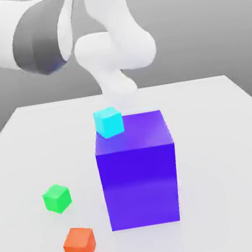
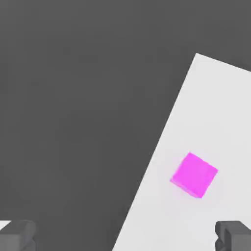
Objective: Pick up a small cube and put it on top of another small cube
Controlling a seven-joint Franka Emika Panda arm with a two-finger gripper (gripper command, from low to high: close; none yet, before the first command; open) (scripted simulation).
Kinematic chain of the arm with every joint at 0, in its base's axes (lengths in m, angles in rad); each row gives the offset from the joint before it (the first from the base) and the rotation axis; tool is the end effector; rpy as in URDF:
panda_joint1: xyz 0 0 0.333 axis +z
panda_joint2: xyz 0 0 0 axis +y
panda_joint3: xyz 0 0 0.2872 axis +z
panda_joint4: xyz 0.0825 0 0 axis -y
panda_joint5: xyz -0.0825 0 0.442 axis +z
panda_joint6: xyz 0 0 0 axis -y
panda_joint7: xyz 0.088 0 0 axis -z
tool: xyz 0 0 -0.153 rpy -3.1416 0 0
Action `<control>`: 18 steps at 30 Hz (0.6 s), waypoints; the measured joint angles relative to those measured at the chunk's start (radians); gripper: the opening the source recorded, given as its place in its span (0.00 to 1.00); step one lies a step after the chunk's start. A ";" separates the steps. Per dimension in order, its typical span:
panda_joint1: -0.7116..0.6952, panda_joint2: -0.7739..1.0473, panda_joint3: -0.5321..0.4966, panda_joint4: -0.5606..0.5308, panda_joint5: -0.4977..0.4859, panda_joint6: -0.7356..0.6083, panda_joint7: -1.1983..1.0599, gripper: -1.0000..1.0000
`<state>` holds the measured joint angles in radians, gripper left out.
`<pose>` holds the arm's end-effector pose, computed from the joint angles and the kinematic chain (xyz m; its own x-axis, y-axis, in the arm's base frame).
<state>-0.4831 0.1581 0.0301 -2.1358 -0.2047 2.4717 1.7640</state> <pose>0.5613 -0.2789 0.2384 -0.4839 -0.8678 0.1133 -0.8677 0.4590 -0.1907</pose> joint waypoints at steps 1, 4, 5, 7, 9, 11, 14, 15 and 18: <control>-0.007 0.033 -0.008 0.005 0.012 0.009 0.023 0.50; -0.033 0.132 -0.029 0.021 0.063 0.037 0.082 0.50; -0.045 0.164 -0.033 0.026 0.084 0.046 0.099 0.50; -0.070 0.227 -0.039 0.037 0.130 0.064 0.130 0.50; -0.097 0.288 -0.039 0.047 0.183 0.081 0.156 0.50; -0.110 0.358 -0.037 0.062 0.206 0.123 0.166 0.50; -0.113 0.456 -0.037 0.085 0.213 0.194 0.168 0.00; -0.113 0.456 -0.037 0.085 0.213 0.194 0.168 0.00; -0.113 0.456 -0.037 0.085 0.213 0.196 0.168 0.00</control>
<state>-0.5965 0.6145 -0.0067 -2.0508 0.0087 2.6680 1.9319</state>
